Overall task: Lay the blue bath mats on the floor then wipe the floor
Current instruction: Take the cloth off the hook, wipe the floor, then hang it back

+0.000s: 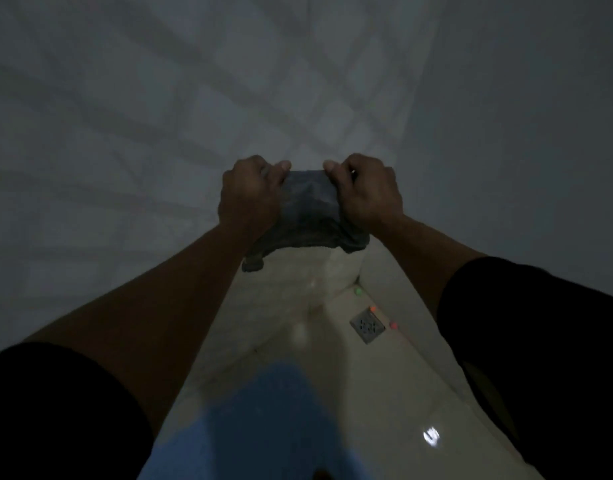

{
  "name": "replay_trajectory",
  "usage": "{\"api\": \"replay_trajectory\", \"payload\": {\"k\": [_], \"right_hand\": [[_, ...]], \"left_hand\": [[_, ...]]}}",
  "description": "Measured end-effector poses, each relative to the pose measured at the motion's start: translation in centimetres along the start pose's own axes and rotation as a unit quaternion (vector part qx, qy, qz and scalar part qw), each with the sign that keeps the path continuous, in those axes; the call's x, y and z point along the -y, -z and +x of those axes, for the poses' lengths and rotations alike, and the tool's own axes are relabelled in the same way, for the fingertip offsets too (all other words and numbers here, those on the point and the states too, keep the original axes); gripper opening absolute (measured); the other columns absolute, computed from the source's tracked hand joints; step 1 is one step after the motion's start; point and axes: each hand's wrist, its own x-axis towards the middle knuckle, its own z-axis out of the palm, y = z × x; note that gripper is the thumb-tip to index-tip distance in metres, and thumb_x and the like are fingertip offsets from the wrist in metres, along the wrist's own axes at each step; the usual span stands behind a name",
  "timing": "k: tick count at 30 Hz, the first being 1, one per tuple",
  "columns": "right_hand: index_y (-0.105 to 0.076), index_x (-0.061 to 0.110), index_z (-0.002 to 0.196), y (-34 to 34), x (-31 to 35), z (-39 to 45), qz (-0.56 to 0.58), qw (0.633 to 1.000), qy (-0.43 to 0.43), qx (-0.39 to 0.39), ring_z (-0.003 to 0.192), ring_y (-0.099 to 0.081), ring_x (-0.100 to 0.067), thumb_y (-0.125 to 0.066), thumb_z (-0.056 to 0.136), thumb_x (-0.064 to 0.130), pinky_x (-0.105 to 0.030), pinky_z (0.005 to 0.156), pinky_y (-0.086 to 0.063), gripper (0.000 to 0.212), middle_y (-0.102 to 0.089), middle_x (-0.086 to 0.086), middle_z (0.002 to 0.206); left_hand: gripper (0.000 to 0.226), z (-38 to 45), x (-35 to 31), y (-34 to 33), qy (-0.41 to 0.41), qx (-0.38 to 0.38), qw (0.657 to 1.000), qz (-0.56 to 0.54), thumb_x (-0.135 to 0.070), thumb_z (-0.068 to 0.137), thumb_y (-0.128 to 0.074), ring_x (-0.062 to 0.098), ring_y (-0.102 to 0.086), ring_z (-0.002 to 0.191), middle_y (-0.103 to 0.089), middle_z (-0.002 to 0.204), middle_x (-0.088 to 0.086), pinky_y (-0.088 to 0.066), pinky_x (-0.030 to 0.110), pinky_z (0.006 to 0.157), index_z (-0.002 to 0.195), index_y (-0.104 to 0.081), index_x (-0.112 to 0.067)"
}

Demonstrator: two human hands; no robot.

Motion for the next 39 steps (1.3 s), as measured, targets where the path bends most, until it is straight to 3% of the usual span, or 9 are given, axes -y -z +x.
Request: {"api": "replay_trajectory", "payload": {"k": [3,13,20,22,25,28,31,36,39], "right_hand": [[-0.062,0.016,0.084,3.0,4.2,0.4,-0.002,0.999,0.039,-0.012,0.086,-0.061,-0.028,-0.045,0.096,0.060,-0.036,0.069,-0.045,0.048,-0.064,-0.004,0.085],[-0.056,0.018,0.081,12.8,16.7,-5.3,0.002,0.980,0.198,0.001,0.079,-0.056,-0.022,-0.045,0.098,0.056,-0.030,0.065,-0.036,0.043,-0.061,0.001,0.081],[-0.068,0.017,0.079,20.4,21.6,-7.3,0.004,0.970,0.239,0.044,0.075,-0.062,-0.020,-0.060,0.091,0.054,-0.033,0.066,-0.050,0.039,-0.066,-0.002,0.077],[-0.072,0.017,0.078,22.9,22.8,-6.9,0.022,0.965,0.255,0.061,0.073,-0.062,-0.014,-0.065,0.087,0.056,-0.028,0.063,-0.047,0.041,-0.067,-0.001,0.076],[-0.074,0.023,0.078,26.8,23.7,-5.6,0.035,0.956,0.280,0.087,0.072,-0.060,-0.004,-0.066,0.081,0.064,-0.021,0.060,-0.041,0.042,-0.068,0.004,0.078],[-0.074,0.024,0.084,30.0,23.7,-2.7,-0.007,0.941,0.326,0.085,0.073,-0.060,-0.002,-0.071,0.081,0.058,-0.022,0.064,-0.042,0.034,-0.067,0.006,0.079],[-0.070,0.026,0.086,32.4,22.9,1.6,-0.018,0.938,0.342,0.052,0.076,-0.060,-0.009,-0.070,0.086,0.050,-0.028,0.070,-0.046,0.024,-0.065,0.005,0.082],[-0.068,0.027,0.091,35.6,20.7,10.1,-0.007,0.942,0.335,0.013,0.084,-0.062,-0.018,-0.063,0.091,0.048,-0.040,0.079,-0.055,0.022,-0.067,0.000,0.092],[-0.065,0.029,0.093,36.6,20.4,14.9,-0.011,0.934,0.357,0.005,0.086,-0.063,-0.021,-0.061,0.093,0.045,-0.042,0.080,-0.055,0.017,-0.066,0.001,0.092]], "left_hand": [[0.043,0.1,-3.7,4.4,-0.004,-0.033,0.999,0.006,-0.047,0.098,-0.055,0.030,-0.062,0.079,-0.064,0.079,0.011,-0.050,0.037,0.071,0.079,-0.062,-0.009],[0.049,-7.0,-12.1,18.3,-0.032,-0.156,0.987,0.009,-0.049,0.093,-0.062,0.031,-0.063,0.074,-0.066,0.073,0.013,-0.055,0.046,0.072,0.076,-0.067,-0.003],[0.034,-11.1,-18.7,24.2,-0.066,-0.156,0.985,0.009,-0.039,0.088,-0.073,0.023,-0.067,0.072,-0.071,0.076,0.009,-0.054,0.034,0.068,0.083,-0.076,-0.005],[0.033,-11.0,-20.7,25.3,-0.078,-0.165,0.983,0.019,-0.037,0.087,-0.074,0.021,-0.067,0.073,-0.072,0.079,0.009,-0.052,0.031,0.068,0.085,-0.077,-0.005],[0.034,-9.5,-23.7,25.8,-0.085,-0.192,0.977,0.033,-0.040,0.088,-0.073,0.025,-0.068,0.076,-0.073,0.082,0.011,-0.057,0.038,0.072,0.086,-0.076,-0.006],[0.033,-6.8,-26.9,24.7,-0.106,-0.212,0.971,0.040,-0.041,0.088,-0.072,0.025,-0.067,0.076,-0.071,0.079,0.009,-0.056,0.037,0.071,0.084,-0.076,-0.008],[0.028,-3.6,-29.9,22.8,-0.104,-0.199,0.974,-0.010,-0.038,0.085,-0.077,0.019,-0.069,0.073,-0.072,0.075,0.003,-0.054,0.030,0.065,0.081,-0.077,-0.010],[0.021,1.8,-34.8,19.5,-0.089,-0.111,0.986,-0.086,-0.024,0.075,-0.087,0.018,-0.073,0.073,-0.076,0.080,0.007,-0.063,0.032,0.066,0.085,-0.077,-0.009],[0.021,5.0,-37.0,18.3,-0.110,-0.144,0.980,-0.080,-0.021,0.077,-0.086,0.023,-0.073,0.080,-0.075,0.085,0.008,-0.064,0.038,0.073,0.093,-0.075,-0.012]]}}
